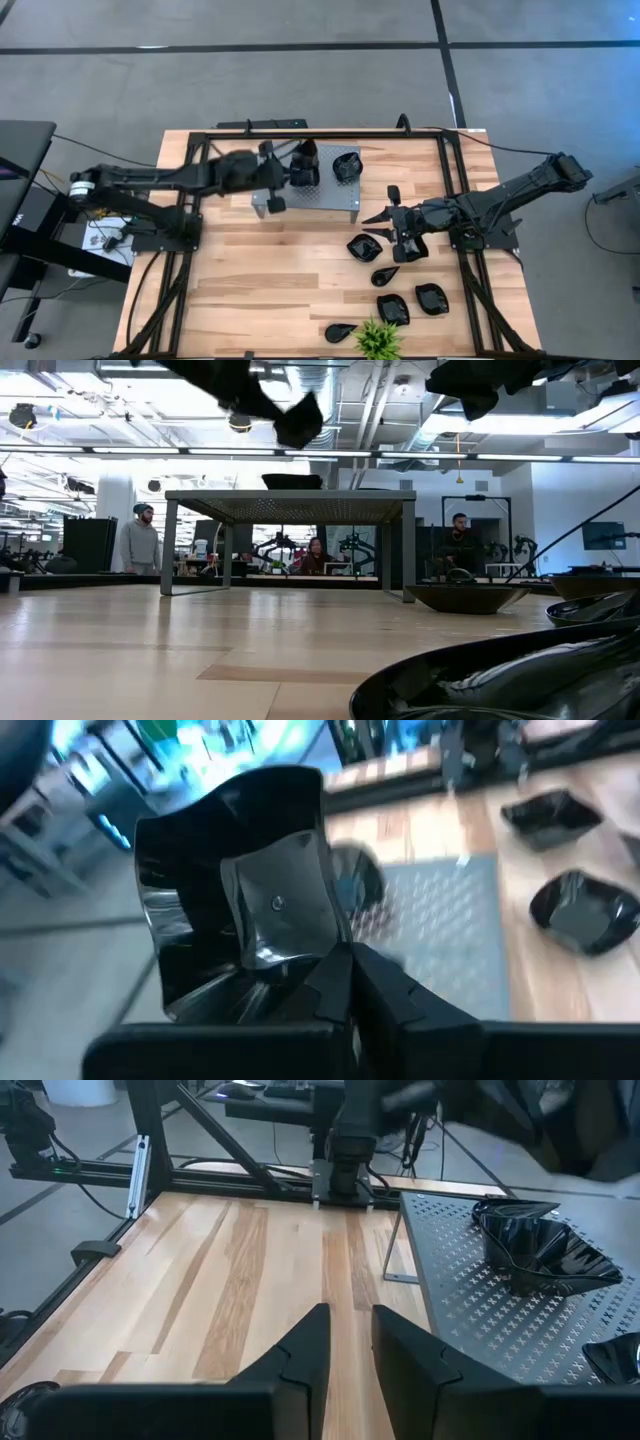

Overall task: Pick & Place Mini shaped plates
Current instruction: Stack the black distorted square plate on top of the black distorted square plate on the shelf, then stack the black leaf-shaped plate on top of the black leaf-shaped plate on the shelf

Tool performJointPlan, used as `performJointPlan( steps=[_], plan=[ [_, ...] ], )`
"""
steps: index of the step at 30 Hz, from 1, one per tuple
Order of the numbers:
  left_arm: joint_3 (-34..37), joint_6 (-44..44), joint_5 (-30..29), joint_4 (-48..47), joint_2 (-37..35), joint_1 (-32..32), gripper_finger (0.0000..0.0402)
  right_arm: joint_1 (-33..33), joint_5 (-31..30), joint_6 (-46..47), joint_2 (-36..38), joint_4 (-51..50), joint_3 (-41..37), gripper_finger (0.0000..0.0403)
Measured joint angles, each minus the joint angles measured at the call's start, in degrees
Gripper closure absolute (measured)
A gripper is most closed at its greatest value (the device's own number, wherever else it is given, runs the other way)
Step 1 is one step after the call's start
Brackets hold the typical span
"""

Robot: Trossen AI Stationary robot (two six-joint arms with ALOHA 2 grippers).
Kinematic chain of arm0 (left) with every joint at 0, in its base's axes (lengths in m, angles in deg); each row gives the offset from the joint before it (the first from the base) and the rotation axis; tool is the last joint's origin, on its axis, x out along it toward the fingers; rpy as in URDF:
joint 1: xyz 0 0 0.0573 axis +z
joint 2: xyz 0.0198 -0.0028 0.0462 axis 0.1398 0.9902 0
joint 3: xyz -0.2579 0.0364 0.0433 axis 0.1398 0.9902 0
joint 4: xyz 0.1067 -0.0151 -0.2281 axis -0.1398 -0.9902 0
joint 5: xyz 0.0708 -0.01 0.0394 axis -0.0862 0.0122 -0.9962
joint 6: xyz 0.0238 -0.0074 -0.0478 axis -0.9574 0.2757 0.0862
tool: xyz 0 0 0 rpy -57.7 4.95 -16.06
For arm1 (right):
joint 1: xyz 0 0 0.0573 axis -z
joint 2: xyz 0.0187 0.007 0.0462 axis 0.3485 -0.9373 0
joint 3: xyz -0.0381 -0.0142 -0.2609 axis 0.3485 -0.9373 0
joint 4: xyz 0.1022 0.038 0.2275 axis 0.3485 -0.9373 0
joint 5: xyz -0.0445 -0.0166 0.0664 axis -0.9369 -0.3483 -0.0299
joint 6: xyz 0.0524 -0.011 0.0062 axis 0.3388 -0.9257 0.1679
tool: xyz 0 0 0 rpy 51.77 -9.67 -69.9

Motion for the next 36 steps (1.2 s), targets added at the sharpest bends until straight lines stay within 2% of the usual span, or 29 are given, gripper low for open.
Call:
performJointPlan(
  steps=[4,8,13,26,36],
  plan=[
    [2.7,1.5,4.3,-1.0,-0.1,5.7,0.0395,0.0,0.0,0.0,0.0,-0.1,0.0,0.0331],
    [3.6,1.3,8.3,-0.7,-0.1,6.3,0.0393,0.0,0.0,0.0,0.0,-0.2,0.0,0.0331],
    [3.6,1.5,10.2,-0.7,-0.1,6.4,0.0392,0.0,0.0,0.0,0.0,-0.2,0.0,0.0331],
    [3.6,0.9,10.4,-4.6,0.1,5.8,0.0376,0.0,0.0,0.0,0.0,-0.2,0.0,0.0331],
    [3.6,0.8,10.2,-4.1,0.0,4.4,0.0318,0.0,0.1,0.0,0.0,-0.2,0.0,0.0331]
  ],
)
